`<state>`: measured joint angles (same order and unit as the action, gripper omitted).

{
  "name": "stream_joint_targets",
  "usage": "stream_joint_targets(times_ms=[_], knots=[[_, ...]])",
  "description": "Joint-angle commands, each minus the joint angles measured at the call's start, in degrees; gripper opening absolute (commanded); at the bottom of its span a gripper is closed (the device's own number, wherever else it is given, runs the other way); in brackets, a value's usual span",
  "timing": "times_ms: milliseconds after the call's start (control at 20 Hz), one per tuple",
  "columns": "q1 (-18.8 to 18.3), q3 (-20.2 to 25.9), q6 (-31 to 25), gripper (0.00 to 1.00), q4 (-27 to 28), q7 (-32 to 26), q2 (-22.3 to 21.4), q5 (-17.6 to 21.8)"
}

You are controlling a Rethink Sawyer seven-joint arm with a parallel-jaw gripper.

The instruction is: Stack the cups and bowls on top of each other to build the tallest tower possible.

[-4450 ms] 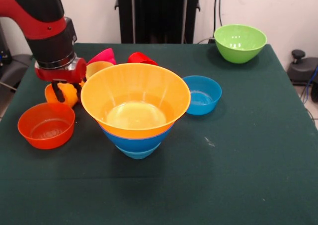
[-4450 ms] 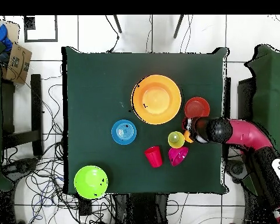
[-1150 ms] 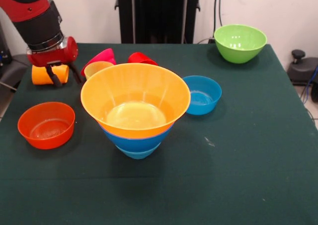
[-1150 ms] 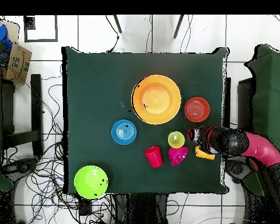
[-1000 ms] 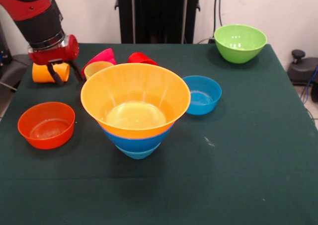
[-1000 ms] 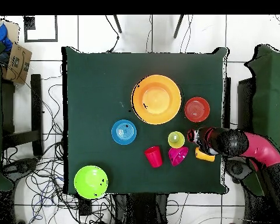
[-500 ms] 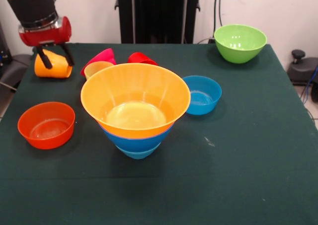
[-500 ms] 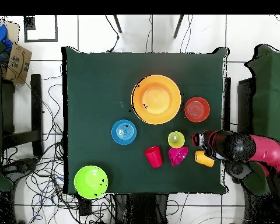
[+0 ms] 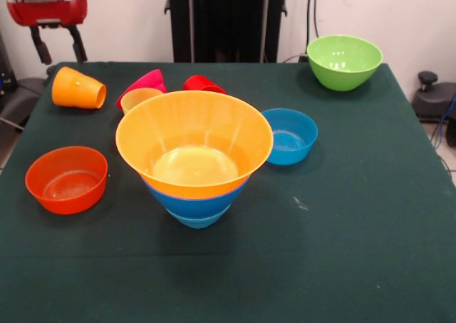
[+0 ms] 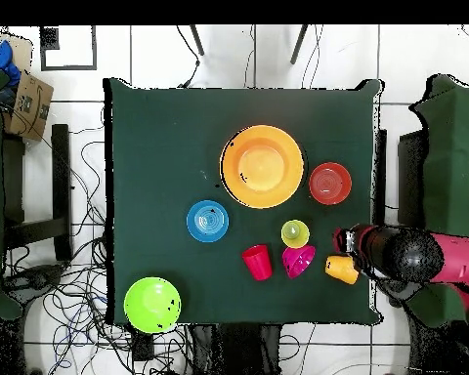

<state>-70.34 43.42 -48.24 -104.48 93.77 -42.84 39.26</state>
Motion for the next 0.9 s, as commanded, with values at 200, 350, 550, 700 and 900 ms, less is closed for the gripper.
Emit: stream_joint_targets(times_ms=[200,350,550,700,900], knots=[[3.45,-4.13,0.36,1.0,-6.32,0.18,-1.56,0.95],[3.31,-5.41,2.52,1.0,-7.44,1.55,-0.53,2.11],[3.02,-7.02,5.04,1.0,-7.55,2.22,1.68,4.02],[3.08,-8.13,6.31,1.0,-7.56,2.54,2.17,4.74],[3.53,-9.59,7.26,1.0,-7.49,2.4,2.14,4.97]])
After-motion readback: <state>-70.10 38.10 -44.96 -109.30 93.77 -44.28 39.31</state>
